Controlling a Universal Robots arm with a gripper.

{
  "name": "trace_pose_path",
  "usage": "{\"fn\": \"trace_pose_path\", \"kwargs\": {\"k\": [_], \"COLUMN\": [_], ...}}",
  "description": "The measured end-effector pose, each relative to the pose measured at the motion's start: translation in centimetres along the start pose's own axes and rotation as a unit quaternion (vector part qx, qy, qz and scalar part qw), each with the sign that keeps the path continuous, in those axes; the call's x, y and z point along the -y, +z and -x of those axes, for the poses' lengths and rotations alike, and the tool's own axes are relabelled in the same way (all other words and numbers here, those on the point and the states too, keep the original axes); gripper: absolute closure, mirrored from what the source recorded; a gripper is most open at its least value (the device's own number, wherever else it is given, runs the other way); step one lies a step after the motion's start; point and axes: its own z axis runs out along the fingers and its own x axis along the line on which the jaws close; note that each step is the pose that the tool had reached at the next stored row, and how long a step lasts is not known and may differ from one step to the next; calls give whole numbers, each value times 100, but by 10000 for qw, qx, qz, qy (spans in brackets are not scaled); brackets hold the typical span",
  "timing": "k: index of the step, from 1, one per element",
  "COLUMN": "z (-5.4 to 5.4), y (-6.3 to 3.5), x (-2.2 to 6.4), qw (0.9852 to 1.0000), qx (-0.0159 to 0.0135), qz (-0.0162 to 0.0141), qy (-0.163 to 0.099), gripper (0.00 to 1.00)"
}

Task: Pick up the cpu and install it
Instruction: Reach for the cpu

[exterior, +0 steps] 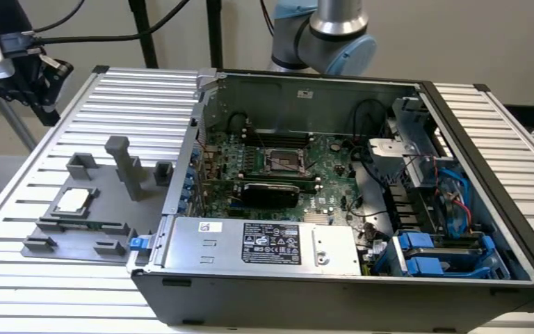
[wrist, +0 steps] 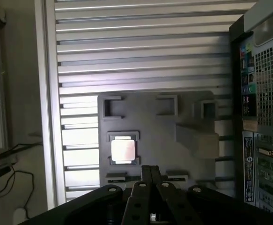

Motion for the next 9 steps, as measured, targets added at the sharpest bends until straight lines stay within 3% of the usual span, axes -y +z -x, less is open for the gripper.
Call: {"fn": "trace_pose_path", "kwargs": {"k": [7, 9], "z": [-314, -322], "y": [73, 73], "x": [32, 34], "qw": [10000, 10000], "qx": [-1, -1], "qz": [0, 0], "qy": [0, 0], "gripper": [89, 89]}}
